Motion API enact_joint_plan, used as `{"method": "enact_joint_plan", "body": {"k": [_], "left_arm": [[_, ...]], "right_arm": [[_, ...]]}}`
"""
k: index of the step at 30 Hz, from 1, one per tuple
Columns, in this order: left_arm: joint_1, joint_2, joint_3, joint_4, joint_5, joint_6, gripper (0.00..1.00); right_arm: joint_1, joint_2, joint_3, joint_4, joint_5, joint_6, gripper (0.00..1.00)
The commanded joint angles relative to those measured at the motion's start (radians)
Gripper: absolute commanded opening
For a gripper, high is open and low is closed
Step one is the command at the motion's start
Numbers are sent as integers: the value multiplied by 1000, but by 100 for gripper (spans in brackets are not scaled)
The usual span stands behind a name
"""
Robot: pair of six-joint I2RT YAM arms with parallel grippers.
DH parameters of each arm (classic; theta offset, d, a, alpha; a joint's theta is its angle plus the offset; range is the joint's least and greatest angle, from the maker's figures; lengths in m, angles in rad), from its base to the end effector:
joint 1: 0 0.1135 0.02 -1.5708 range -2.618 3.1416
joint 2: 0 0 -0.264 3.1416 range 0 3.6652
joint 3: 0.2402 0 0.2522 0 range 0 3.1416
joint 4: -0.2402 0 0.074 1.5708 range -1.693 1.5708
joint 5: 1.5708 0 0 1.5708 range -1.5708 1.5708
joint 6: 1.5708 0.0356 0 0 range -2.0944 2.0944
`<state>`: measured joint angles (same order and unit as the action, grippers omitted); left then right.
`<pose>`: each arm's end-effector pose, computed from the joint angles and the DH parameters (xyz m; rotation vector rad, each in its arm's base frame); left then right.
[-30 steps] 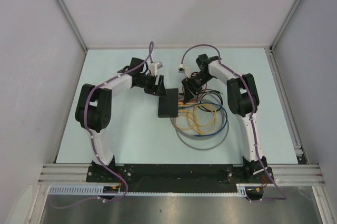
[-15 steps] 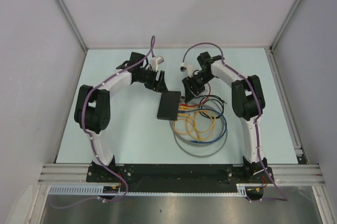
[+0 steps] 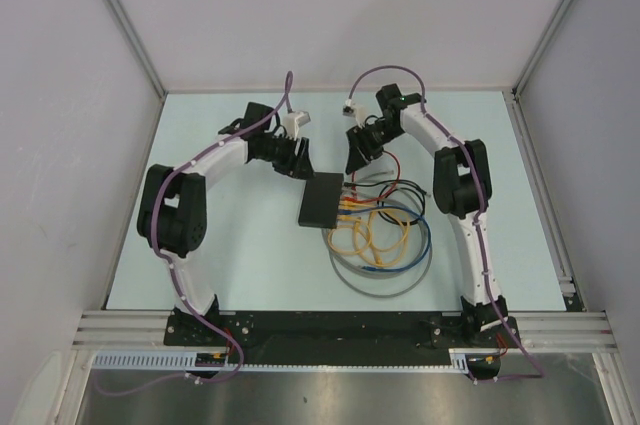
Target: Pull the plug from the switch port
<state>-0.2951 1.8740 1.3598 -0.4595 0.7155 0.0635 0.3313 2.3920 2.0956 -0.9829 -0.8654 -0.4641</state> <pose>0.3743 -0.1382 0.2138 0.7162 2.3668 -0.9996 0.4573 0.1860 0.1862 -1.1549 2.2997 1.1583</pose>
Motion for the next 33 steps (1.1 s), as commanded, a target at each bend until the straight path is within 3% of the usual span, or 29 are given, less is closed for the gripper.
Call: {"method": "enact_joint_plan", "body": {"k": [1,12,33], "left_arm": [[-1,-38,-51,-5,47,36,59],[-19,-1,-88,2,-28,55,61],[-33,76,-54,-18,-83,78,61]], "right_arm": [[8,38,34,-53,-66,-36,59],[20,79,37,-54,-84,-33,48],[31,137,52,-60,-145,-1,42]]}}
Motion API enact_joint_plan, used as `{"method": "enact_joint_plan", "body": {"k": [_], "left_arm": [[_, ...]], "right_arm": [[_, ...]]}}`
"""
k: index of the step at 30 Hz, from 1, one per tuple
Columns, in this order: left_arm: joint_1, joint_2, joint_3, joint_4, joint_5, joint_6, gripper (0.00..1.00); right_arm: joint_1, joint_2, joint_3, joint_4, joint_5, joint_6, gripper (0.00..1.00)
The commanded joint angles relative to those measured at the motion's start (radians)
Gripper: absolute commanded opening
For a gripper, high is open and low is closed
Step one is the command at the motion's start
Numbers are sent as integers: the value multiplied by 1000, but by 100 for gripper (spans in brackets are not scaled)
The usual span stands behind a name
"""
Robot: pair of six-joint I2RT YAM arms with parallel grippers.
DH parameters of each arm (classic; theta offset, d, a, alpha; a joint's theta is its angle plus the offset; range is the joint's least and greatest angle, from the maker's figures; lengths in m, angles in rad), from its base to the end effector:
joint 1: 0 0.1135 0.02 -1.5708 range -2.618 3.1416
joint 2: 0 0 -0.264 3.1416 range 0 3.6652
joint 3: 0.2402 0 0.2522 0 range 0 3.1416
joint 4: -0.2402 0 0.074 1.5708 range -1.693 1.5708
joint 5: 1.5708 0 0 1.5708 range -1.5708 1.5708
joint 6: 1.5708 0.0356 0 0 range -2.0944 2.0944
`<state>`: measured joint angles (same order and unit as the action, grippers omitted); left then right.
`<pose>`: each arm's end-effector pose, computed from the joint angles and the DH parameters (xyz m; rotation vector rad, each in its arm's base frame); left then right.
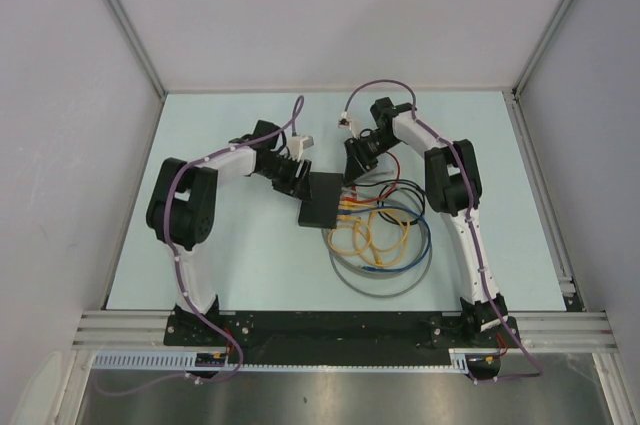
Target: Pull the plug from the switch port
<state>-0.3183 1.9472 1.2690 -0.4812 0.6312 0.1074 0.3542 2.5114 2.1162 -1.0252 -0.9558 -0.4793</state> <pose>0.3605 -0.1409 0.1579 0.7382 2.5588 -0.9211 0.4557 0.1995 0.1367 -1.1561 2.3586 1.3444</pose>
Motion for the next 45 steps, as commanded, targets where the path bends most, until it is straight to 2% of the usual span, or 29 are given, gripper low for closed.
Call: {"method": "enact_joint_plan", "body": {"k": [1,5,9,12,15,21,25,29,37,41,42,45], "left_arm": [[-10,4,36,4,1,34,60],[-16,9,36,7,-2,34,60],[-21,12,38,9,-5,32,60],[-21,15,41,10,-8,32,60],[-22,19,44,12,-8,28,60],[-22,27,49,13,-14,25,60],[-24,32,52,15,-25,26,60],[-24,36,56,15,-30,23,60],[-27,42,63,16,-27,23,59],[-28,42,63,16,-28,23,59],[-28,42,63,16,-30,21,59],[-31,38,63,16,-30,23,59]], "right_arm": [[11,18,31,-19,-61,16,43],[17,24,30,-19,-46,19,43],[22,33,27,-13,-34,28,38],[23,35,22,-13,-18,25,29],[25,32,18,-16,5,18,14],[12,18,7,-35,67,-21,1],[0,12,27,-87,101,-96,0],[-9,46,116,-234,100,-209,0],[-8,20,97,-335,89,-314,0],[-3,20,94,-313,107,-263,0],[-4,17,88,-246,130,-149,0],[0,-16,39,-155,121,-35,0]]}}
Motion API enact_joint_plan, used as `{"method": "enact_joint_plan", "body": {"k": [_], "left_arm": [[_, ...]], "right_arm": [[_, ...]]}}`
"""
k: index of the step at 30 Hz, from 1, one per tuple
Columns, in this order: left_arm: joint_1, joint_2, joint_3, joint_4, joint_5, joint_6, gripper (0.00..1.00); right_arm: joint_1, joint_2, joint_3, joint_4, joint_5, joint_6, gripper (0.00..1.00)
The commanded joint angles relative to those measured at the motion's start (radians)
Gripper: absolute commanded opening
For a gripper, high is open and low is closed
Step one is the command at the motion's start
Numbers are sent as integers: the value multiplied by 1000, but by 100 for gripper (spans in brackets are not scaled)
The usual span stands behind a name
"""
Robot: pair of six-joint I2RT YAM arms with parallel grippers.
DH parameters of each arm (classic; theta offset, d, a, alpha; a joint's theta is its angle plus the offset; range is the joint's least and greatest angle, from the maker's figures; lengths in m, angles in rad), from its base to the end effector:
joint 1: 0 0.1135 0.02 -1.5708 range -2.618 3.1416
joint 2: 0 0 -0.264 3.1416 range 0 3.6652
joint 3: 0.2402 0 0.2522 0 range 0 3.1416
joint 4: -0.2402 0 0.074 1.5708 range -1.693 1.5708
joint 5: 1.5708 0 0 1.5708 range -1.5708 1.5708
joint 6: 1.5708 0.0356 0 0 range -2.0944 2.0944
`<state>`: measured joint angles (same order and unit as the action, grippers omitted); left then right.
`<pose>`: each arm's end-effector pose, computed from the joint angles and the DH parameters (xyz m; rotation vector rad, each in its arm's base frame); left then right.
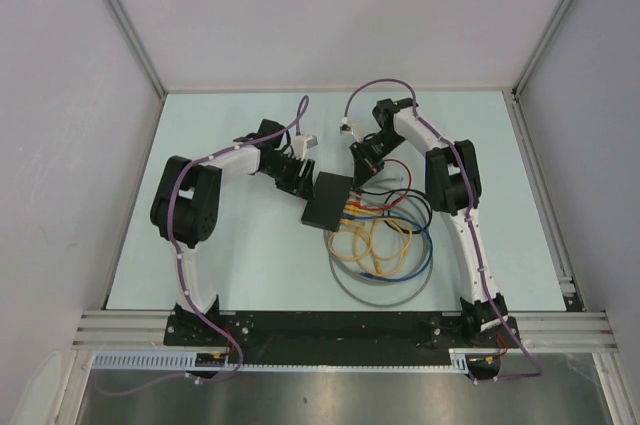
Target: Pull the plug from the switch port
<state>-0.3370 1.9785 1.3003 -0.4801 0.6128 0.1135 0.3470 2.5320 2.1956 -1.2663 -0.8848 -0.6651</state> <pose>0.3655 -0.1497 0.1544 0.7671 2.5579 -0.8999 0.4462 0.1906 0.1439 -1.3128 2.4118 1.2913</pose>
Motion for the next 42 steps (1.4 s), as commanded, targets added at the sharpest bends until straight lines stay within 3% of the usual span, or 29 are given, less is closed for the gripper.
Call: {"method": "enact_joint_plan", "body": {"k": [1,7,8,9,11,14,16,26,34,42], "left_arm": [[-13,3,33,15,-15,18,59],[-14,-36,62,20,-61,32,53],[-14,-44,71,21,-61,43,49],[-14,-53,77,23,-45,48,34],[-16,-67,91,17,-12,52,19],[-17,-58,93,8,100,40,5],[-23,-49,76,8,136,31,1],[-51,0,33,15,-25,12,0],[-68,54,53,20,-80,9,0],[-73,63,62,23,-79,5,0]], "right_arm": [[13,-44,-49,102,66,163,0],[53,-41,-34,107,113,139,0],[53,-39,-34,105,109,139,0],[53,-39,-39,101,109,136,0],[52,-36,-45,96,112,130,0],[49,-30,-45,91,112,124,0],[46,-26,-42,90,112,124,0],[30,-27,-40,67,135,102,0],[9,-22,18,-134,121,-102,0],[10,-99,-16,-140,122,-148,0]]}}
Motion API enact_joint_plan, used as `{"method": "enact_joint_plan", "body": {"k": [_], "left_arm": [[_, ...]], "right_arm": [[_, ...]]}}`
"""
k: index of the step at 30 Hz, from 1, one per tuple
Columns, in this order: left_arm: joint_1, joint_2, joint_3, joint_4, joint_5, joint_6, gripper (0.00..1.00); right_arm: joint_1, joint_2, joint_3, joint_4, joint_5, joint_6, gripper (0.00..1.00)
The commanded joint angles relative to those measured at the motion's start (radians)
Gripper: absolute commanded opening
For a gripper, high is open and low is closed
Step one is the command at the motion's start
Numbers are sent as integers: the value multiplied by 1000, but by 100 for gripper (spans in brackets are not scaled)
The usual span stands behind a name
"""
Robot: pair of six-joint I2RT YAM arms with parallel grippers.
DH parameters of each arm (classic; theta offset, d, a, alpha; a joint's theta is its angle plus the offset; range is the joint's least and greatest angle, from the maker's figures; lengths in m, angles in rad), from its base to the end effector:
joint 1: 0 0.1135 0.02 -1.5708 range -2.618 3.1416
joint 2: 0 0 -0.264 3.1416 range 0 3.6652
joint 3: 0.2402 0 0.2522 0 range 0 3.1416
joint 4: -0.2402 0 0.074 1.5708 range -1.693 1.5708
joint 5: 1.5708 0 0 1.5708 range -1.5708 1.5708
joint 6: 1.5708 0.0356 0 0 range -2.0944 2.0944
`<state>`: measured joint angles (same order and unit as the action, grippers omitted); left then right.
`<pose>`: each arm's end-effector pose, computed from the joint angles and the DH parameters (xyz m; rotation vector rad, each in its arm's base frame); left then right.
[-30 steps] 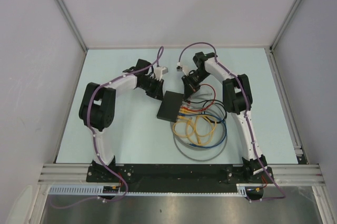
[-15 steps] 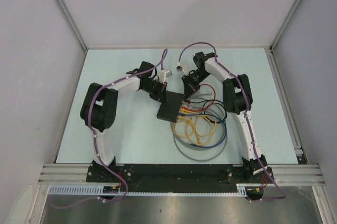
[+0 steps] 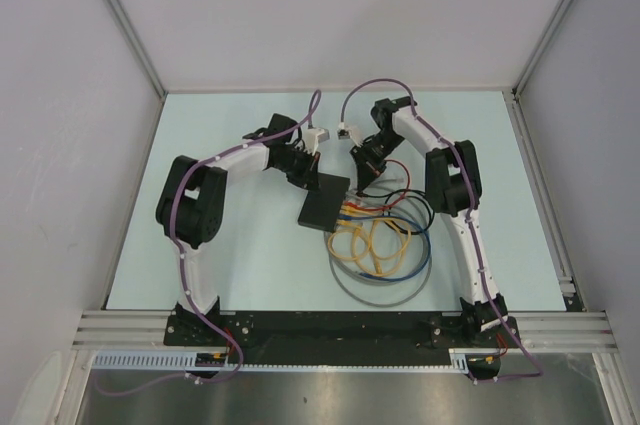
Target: Pull the plug from the switch port
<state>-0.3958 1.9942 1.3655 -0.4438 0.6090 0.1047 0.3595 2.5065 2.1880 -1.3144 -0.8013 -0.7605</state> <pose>0.3716 -0.1773 0.1680 0.8445 2.4652 -0.9036 0.4383 0.1920 0.1518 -1.4579 2.3949 1.1810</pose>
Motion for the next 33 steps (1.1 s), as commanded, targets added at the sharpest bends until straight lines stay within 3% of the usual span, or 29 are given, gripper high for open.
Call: {"method": "enact_joint_plan", "body": {"k": [1,9,10,12,13,18,19,25,33], "left_arm": [[-14,48,-3,-12,-72,13,0],[-14,32,-9,-12,-72,15,0],[-14,31,-11,-12,-66,12,0],[-14,26,-14,-12,-60,6,0],[-14,26,-13,-12,-55,6,0],[-14,28,-6,-6,-51,-5,0],[-14,34,-5,-3,-51,-3,0],[-17,46,29,-1,-38,-20,0],[-23,69,43,-3,-23,-37,0]], "right_arm": [[-2,-86,-13,-92,30,-51,0],[-2,-172,-17,-89,31,-40,0],[-2,-192,-23,-73,31,-31,16],[-11,-260,-65,-45,28,-13,32],[-17,-288,-86,-1,27,7,44],[-71,-525,-328,147,103,33,63],[-82,-560,-368,188,150,53,71],[-223,-731,-664,296,251,135,76],[-286,-767,-826,322,320,138,75]]}}
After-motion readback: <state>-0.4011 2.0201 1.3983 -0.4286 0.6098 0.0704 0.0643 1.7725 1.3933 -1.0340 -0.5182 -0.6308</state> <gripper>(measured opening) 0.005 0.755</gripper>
